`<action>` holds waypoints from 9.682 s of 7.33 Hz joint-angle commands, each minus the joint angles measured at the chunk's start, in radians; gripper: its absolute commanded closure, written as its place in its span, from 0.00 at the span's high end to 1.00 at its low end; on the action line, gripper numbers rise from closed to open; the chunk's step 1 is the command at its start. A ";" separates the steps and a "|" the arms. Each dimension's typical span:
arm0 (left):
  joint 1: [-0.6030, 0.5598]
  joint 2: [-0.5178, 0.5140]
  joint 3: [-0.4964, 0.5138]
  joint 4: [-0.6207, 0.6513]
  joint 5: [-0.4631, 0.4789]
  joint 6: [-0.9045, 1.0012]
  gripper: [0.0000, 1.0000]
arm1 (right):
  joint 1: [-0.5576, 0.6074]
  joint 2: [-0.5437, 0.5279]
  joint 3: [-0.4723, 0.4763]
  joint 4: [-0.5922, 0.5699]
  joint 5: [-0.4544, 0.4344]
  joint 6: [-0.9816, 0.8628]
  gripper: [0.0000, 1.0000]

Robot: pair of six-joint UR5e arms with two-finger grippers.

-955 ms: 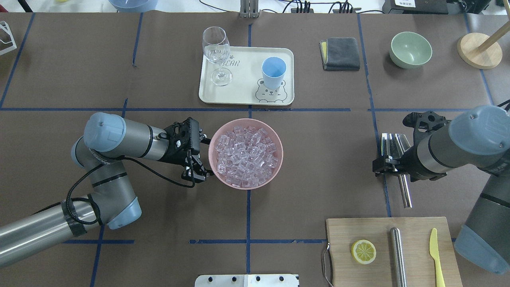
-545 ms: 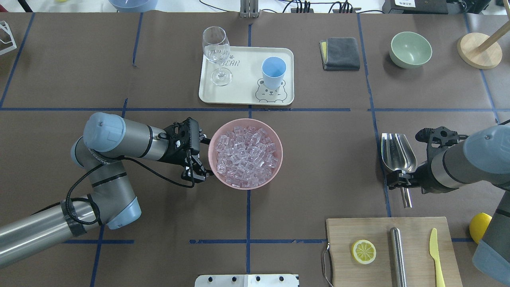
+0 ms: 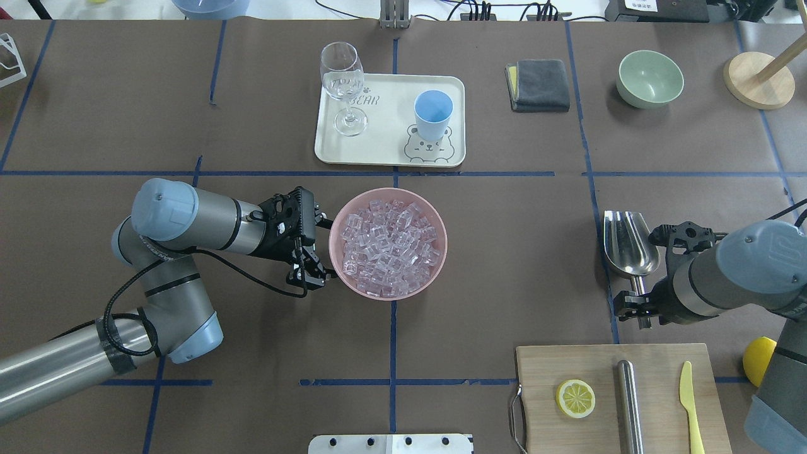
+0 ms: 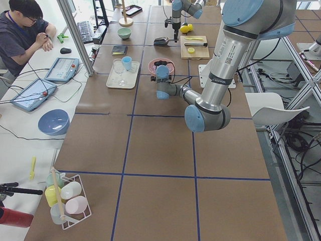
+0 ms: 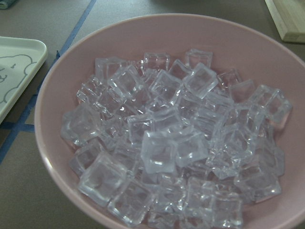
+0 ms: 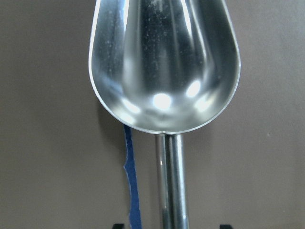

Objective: Put ice in cup with scoop
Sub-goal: 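Grasp the metal scoop handle with the right gripper, then lift the scoop with the right gripper and carry it toward the bowl, then dip the scoop into the ice cubes with the right gripper, then scoop ice cubes and lift the filled scoop out of the bowl, then carry the filled scoop with the right gripper to the blue cup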

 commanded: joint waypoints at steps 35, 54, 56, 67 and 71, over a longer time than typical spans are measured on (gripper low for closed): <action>0.000 -0.001 0.009 -0.012 0.000 -0.003 1.00 | -0.050 1.257 -0.375 -1.662 -0.104 -1.284 0.00; 0.002 0.001 0.009 -0.026 0.000 -0.005 1.00 | -0.068 1.034 -0.405 -1.094 -0.103 -1.178 0.00; 0.002 0.001 0.009 -0.026 0.000 -0.005 1.00 | -0.082 0.978 -0.345 -1.055 -0.103 -1.175 0.00; 0.000 0.002 0.009 -0.026 0.000 -0.005 1.00 | 0.003 0.847 -0.091 -0.905 -0.008 -1.060 0.00; 0.000 0.001 0.009 -0.026 0.000 -0.008 1.00 | 0.128 0.846 -0.096 -0.933 0.077 -0.886 0.00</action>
